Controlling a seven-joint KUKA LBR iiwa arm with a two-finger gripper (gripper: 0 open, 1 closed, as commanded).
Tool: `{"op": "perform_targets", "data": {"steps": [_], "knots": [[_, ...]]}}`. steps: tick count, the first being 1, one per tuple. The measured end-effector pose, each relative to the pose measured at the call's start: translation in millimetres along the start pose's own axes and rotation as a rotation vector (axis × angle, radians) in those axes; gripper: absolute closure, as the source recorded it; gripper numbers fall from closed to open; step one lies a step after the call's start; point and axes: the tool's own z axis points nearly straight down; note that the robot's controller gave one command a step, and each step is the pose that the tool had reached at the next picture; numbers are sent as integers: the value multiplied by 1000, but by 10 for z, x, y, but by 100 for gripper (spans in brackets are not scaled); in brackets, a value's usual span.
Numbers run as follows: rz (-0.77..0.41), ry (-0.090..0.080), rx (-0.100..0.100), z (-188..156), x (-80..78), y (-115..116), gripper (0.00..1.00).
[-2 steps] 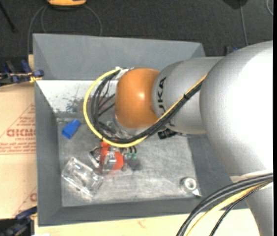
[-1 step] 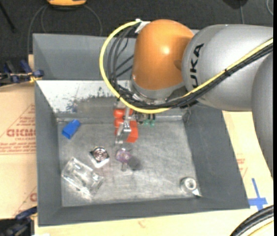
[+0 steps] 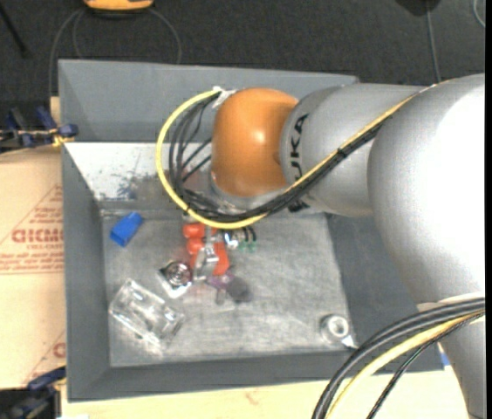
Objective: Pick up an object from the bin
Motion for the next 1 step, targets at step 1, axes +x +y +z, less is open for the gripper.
{"op": "perform_targets", "data": {"steps": [1], "knots": [[-8,-11,-3,233,36,121,100]]}}
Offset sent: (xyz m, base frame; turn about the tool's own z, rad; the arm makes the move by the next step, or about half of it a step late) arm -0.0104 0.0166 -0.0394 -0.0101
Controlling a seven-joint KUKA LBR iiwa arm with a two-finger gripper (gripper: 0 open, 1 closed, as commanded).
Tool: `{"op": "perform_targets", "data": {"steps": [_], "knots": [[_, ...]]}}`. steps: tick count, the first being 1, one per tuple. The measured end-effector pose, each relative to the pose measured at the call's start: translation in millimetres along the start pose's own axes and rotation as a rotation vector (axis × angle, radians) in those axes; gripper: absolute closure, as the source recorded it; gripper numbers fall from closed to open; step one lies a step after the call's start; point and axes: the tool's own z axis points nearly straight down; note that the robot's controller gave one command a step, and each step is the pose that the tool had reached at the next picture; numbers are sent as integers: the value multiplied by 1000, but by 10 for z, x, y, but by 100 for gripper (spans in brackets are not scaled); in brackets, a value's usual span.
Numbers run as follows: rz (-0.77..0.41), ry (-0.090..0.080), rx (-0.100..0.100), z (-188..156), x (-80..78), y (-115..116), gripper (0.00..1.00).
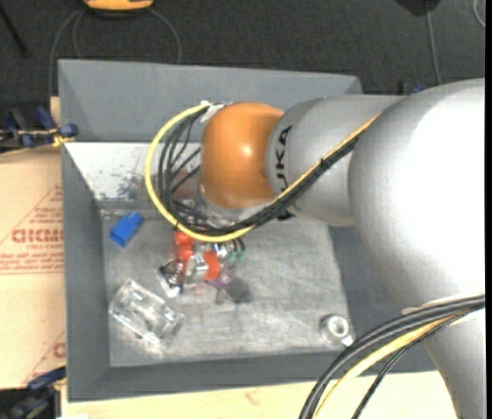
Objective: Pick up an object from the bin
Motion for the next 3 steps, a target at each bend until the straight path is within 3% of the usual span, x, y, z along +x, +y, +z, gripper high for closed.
{"op": "perform_targets", "data": {"steps": [1,2,3], "knots": [[13,-4,-2,-1145,-27,-19,100],[210,10,-1,-343,-252,158,100],[204,2,-1,-534,-404,105,100]]}}
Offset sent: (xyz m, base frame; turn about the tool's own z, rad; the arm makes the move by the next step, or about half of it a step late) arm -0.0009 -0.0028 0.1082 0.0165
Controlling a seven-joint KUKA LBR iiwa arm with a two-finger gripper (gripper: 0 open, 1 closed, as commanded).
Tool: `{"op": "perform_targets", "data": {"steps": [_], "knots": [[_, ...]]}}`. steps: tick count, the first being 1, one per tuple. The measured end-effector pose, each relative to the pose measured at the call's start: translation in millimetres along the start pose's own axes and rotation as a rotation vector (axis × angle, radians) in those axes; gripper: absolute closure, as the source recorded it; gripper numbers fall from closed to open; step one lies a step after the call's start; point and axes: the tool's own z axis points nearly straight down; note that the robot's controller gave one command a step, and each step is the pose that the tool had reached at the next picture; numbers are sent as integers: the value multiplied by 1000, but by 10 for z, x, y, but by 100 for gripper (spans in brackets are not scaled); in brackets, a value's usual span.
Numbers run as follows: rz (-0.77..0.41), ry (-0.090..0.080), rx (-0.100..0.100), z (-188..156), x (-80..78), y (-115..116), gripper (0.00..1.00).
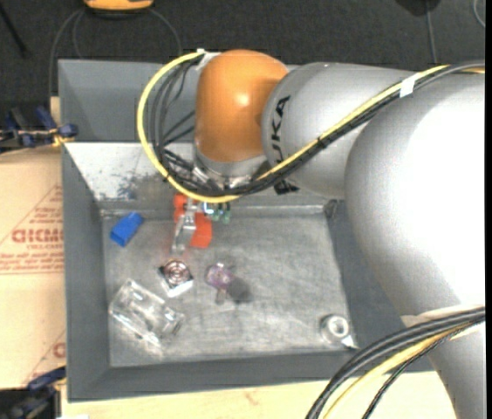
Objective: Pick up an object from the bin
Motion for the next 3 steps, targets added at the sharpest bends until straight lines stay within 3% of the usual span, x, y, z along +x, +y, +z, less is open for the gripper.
{"op": "perform_targets", "data": {"steps": [2,3], "knots": [[9,6,0,369,47,25,100],[-13,-6,-2,447,25,14,100]]}}
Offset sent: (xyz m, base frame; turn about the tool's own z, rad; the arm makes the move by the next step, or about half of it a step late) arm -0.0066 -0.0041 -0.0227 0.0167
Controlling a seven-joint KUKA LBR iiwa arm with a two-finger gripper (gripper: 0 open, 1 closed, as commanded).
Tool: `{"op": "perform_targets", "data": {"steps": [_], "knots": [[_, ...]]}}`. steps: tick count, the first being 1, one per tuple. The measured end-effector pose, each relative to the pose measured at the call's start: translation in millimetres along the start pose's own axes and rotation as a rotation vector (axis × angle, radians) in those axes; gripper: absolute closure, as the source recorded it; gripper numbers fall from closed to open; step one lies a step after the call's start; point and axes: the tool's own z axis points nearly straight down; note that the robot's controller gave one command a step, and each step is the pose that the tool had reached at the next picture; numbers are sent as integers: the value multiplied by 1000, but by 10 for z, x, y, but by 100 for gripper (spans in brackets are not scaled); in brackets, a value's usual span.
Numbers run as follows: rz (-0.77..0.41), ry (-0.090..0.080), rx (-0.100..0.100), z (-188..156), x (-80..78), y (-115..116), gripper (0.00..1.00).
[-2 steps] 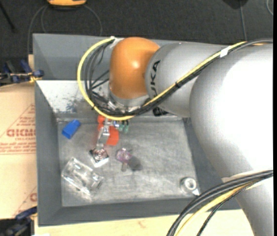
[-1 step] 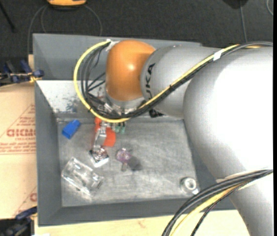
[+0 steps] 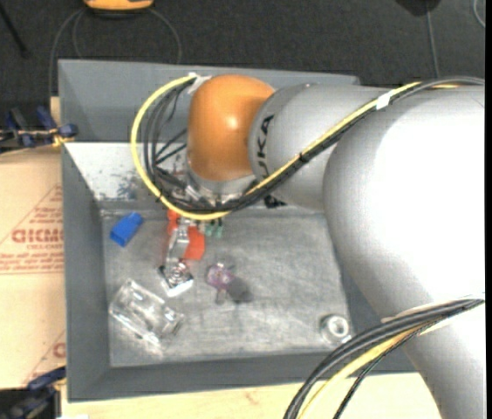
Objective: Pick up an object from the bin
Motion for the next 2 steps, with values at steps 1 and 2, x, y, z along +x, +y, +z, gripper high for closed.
{"op": "perform_targets", "data": {"steps": [1,2], "knots": [[29,18,-7,106,-143,-102,100],[16,2,-1,-1059,-183,-163,100]]}}
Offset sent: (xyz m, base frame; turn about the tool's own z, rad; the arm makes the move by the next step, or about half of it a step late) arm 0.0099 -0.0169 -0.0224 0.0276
